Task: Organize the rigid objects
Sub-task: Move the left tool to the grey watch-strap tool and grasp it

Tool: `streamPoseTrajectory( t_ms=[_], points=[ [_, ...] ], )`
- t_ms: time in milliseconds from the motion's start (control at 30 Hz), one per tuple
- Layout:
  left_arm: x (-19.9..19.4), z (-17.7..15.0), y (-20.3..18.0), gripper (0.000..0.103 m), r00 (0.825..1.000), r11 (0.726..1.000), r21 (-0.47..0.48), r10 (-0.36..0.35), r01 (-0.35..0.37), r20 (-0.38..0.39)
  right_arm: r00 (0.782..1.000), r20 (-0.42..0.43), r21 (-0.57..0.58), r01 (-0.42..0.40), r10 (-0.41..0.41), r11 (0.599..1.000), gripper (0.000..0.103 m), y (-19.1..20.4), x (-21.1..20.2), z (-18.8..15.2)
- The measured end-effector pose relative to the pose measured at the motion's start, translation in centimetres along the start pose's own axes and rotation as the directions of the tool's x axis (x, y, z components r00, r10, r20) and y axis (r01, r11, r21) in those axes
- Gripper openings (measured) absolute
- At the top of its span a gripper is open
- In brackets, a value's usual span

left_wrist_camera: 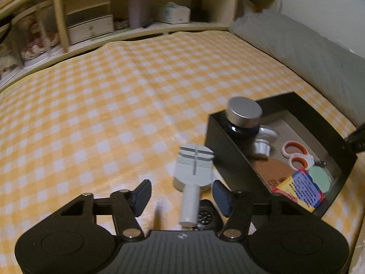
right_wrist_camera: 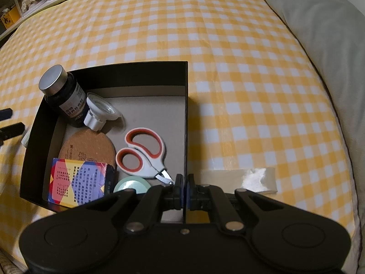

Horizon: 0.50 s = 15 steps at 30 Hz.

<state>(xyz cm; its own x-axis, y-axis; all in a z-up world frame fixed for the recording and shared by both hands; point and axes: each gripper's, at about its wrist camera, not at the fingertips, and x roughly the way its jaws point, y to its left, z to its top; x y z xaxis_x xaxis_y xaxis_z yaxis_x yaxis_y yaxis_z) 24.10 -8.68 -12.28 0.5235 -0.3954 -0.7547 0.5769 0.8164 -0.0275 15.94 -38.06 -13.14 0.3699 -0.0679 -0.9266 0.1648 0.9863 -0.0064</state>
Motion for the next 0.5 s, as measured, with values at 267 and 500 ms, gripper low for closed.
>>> streamPoseTrajectory(
  t_ms=[267, 500],
  points=[
    [1.9, 0.0, -1.4, 0.025, 0.999, 1.0, 0.025, -0.009, 0.01, -0.043, 1.0, -0.003, -0.001, 0.001, -0.001, 1.0, 0.003, 0.0, 0.1, 0.1],
    [2.3, -0.2, -1.6, 0.021, 0.995, 0.998, 0.067, -0.004, 0.011, -0.097, 1.0, -0.003, -0.002, 0.002, -0.002, 1.0, 0.003, 0.1, 0.1, 0.1]
  ],
)
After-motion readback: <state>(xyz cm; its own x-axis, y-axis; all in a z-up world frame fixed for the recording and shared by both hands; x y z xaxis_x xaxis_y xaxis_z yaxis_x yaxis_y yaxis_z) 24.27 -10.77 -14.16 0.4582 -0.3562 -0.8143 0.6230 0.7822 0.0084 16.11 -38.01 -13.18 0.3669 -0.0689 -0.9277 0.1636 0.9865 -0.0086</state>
